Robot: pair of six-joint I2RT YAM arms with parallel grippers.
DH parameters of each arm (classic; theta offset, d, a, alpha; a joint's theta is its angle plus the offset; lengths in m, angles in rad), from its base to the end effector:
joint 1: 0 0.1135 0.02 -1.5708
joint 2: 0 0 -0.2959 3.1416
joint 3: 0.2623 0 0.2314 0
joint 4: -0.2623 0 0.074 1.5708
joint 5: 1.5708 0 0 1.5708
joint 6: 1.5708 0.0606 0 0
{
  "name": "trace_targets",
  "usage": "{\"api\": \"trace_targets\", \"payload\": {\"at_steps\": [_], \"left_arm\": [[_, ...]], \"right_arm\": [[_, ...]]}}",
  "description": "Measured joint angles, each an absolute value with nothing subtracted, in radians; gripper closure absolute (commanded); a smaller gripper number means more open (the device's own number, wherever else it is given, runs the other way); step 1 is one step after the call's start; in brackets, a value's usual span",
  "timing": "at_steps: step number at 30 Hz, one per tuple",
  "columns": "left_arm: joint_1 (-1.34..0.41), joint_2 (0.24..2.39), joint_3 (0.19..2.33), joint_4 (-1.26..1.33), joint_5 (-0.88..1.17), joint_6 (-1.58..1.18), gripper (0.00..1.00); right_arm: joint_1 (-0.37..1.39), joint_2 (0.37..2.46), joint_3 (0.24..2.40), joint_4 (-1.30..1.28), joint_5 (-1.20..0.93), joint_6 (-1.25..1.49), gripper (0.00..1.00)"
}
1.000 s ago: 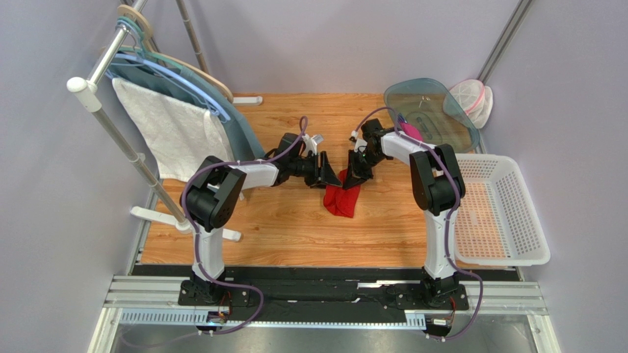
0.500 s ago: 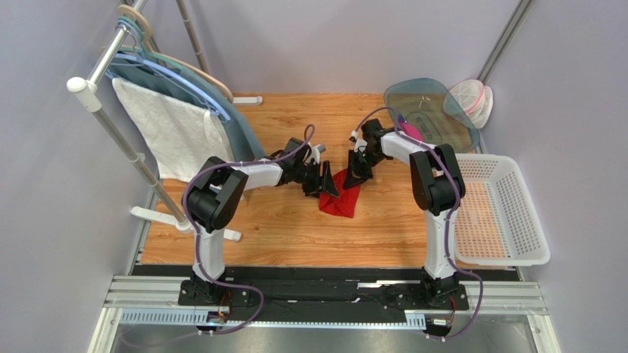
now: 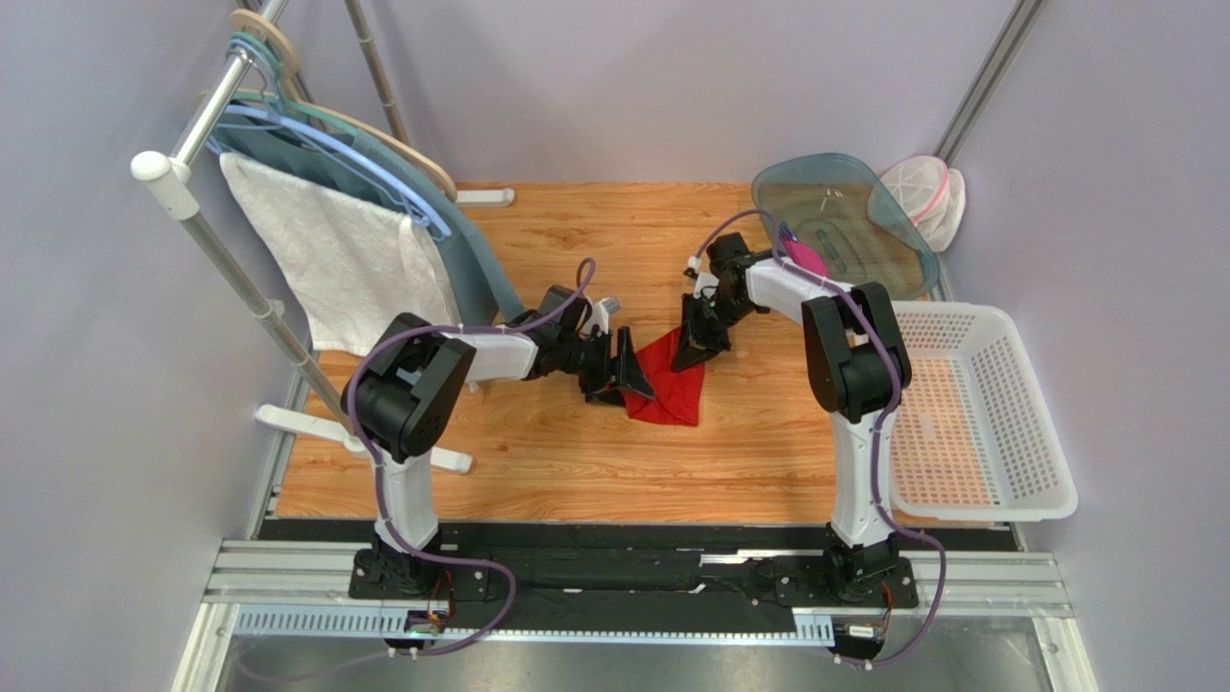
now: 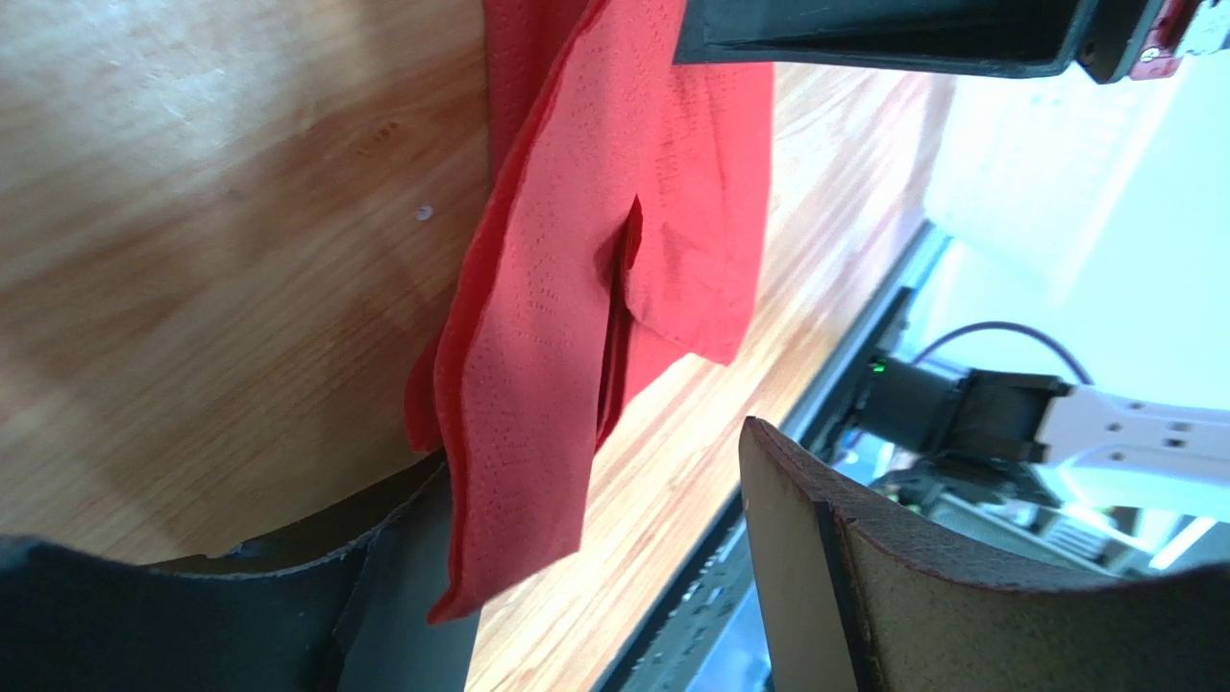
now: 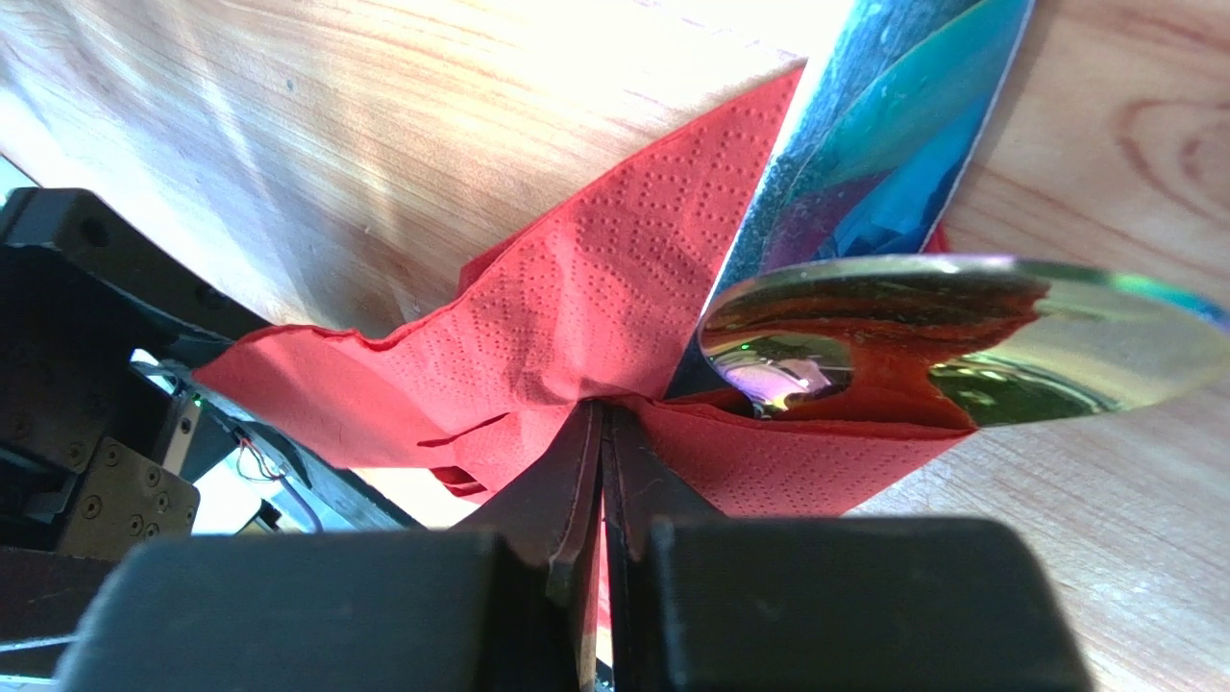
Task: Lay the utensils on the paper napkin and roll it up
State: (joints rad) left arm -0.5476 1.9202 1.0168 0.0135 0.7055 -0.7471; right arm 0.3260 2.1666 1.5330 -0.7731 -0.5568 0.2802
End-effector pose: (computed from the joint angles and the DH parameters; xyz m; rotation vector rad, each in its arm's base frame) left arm 0.3060 -0.2326 0.1598 0.0811 2.7095 -1.3636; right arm 0.3897 0.1655 0.1507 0.1391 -2.9956 -0.8914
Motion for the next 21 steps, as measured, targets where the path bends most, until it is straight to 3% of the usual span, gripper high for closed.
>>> {"api": "trace_targets", "payload": {"at_steps": [9,16,21], "left_arm": [[-0.549,1.920,0.973,0.152,0.672,-0.871,0.27],[-0.555,1.923,1.116,0.001,0.498,-0.739,0.26],[-0.551,1.988,1.218,-0.052,0.496,-0.651,0.28]], "right_arm": [[0.326,2.166,1.531,-0.772,-0.556,0.281,0.99],[0.326,2.166,1.531,-0.772,-0.556,0.282,0.99],[0.326,2.166,1.532,-0.772,-0.555,0.282,0.99]]}}
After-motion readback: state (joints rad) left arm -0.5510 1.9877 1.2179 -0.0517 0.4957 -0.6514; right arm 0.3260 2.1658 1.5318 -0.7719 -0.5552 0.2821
